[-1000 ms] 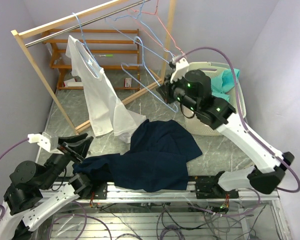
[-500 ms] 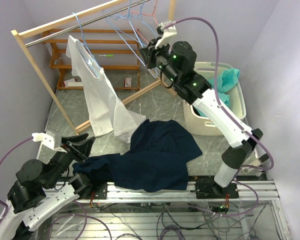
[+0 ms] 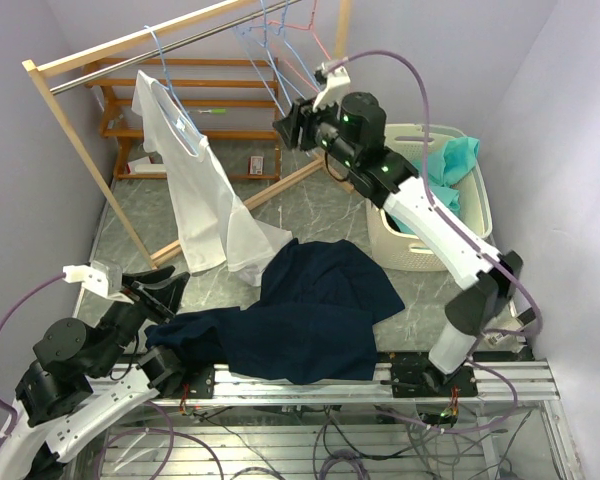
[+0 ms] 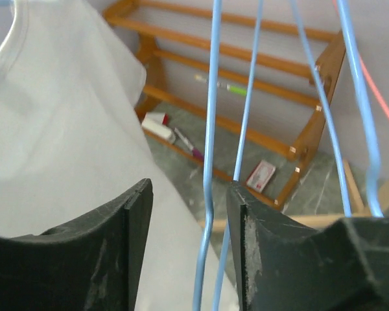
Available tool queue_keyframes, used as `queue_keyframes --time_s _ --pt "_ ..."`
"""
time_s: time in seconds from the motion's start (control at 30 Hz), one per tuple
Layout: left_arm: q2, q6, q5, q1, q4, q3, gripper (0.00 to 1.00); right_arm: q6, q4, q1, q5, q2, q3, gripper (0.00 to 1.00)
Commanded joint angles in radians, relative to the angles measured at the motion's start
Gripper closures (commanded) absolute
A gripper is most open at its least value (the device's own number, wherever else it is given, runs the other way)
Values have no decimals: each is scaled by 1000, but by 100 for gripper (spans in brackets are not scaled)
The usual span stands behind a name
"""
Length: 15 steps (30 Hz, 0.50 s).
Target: Remove the t-shirt from the hanger
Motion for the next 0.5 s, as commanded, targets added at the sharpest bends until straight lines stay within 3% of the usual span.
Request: queue_keyframes --time_s 0.0,0.2,0.37,0.47 --pt "-12 -11 -30 -2 -1 -6 48 17 39 4 -10 -202 -161 48" --pt "-10 -13 -38 -2 -4 -5 48 48 -51 27 -62 -465 -486 42" --pt "-14 -15 -51 -2 -8 -4 48 94 -108 144 -133 -587 -816 40" --pt "-11 -19 -61 -2 -11 -3 48 124 -143 261 -42 -598 -963 35"
